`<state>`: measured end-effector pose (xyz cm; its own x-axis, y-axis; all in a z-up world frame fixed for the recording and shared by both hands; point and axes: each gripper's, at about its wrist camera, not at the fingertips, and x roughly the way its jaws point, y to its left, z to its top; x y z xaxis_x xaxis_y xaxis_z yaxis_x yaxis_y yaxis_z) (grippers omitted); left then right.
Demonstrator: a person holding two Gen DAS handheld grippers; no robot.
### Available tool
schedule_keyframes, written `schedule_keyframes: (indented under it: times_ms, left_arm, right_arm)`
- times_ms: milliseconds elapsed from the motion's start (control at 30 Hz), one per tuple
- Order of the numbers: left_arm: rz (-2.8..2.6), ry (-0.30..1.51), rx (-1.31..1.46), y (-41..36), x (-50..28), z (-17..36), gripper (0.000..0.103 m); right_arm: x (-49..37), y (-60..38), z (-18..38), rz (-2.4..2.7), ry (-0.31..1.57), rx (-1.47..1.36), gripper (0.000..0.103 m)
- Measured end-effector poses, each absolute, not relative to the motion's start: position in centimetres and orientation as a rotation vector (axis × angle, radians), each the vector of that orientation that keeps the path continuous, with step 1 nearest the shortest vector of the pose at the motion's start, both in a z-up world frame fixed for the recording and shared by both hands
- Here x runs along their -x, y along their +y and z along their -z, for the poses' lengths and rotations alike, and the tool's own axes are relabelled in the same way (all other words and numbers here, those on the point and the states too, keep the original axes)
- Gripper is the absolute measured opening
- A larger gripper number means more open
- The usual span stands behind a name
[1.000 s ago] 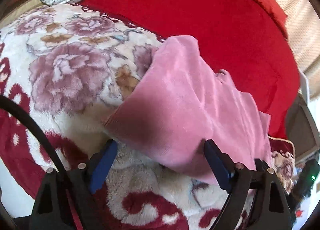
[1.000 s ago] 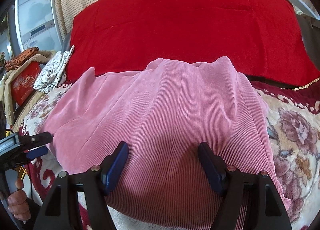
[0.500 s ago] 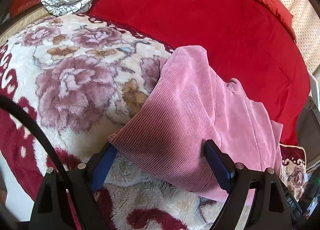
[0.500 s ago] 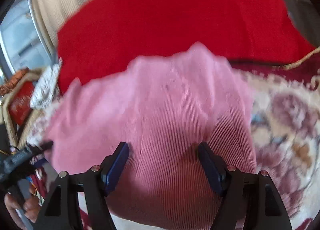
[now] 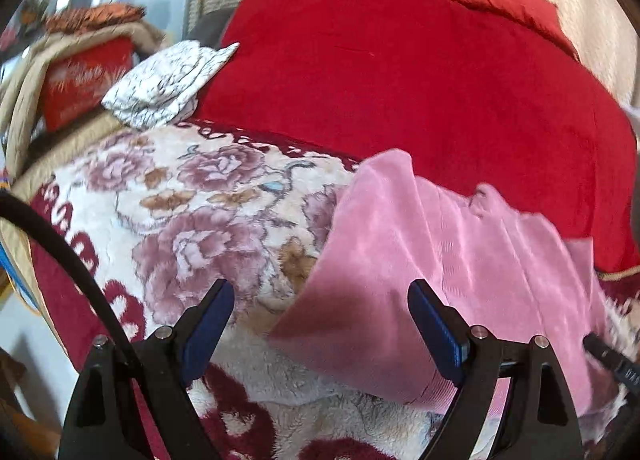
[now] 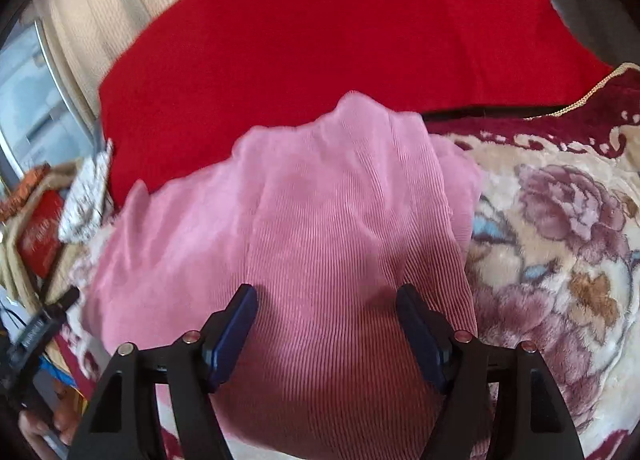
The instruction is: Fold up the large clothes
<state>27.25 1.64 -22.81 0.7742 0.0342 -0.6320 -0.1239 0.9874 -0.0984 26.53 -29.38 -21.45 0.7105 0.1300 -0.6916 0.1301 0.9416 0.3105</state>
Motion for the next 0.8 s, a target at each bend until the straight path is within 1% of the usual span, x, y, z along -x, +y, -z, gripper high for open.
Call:
schedule_keyframes:
  times_ms: [67, 167, 267, 367, 433, 533, 633, 733, 800]
  left_arm:
    - [-0.069, 0.713, 0.095, 0.7, -27.5, 23.3, 0.089]
    - [-0.061, 0.798, 0.014, -0.7, -28.1, 24.7, 0.089]
    - [-0.077, 0.81, -0.045, -1.4, -28.2, 25.1, 0.089]
    - [-0.076, 0.813, -0.015, -1.0, -28.4, 24.8, 0.089]
    - [-0.066, 0.811, 0.002, -0.9, -29.1, 23.9, 0.089]
    - [-0.024, 0.779, 0.065, -0.2, -31.0, 21.0, 0.089]
    - [-0.063, 0.737, -0.007, -0.4, -33.8, 18.8, 0.089]
    - [-0.039, 0.816, 0.02, -0.2, -37.4, 19.7, 0.089]
    - [-0.021, 0.9, 0.062, 0.0, -39.6, 22.1, 0.089]
  right_arm:
    - [-26.6, -28.8, 21.3, 0.006, 0.78, -0.319, 0.075]
    - [-26.2, -29.2, 21.0, 0.001, 0.764, -0.351, 0.075]
    - [-25.6, -29.1, 19.8, 0.001, 0.7, -0.347, 0.075]
    - [-25.1, -28.9, 18.7, -0.029, 0.642, -0.337, 0.075]
    - [-25.1, -28.4, 18.4, -0.054, 0.63, -0.333, 0.075]
    - [-25.6, -27.5, 18.4, -0.077, 0.642, -0.325, 0.075]
    - [-26.5, -27.2, 18.7, -0.094, 0.657, -0.349, 0.075]
    - [-27.0, -27.2, 18.9, -0.098, 0.666, -0.36, 0.075]
    - [-27.8, -27.5, 19.4, -0.102, 0.69, -0.374, 0.075]
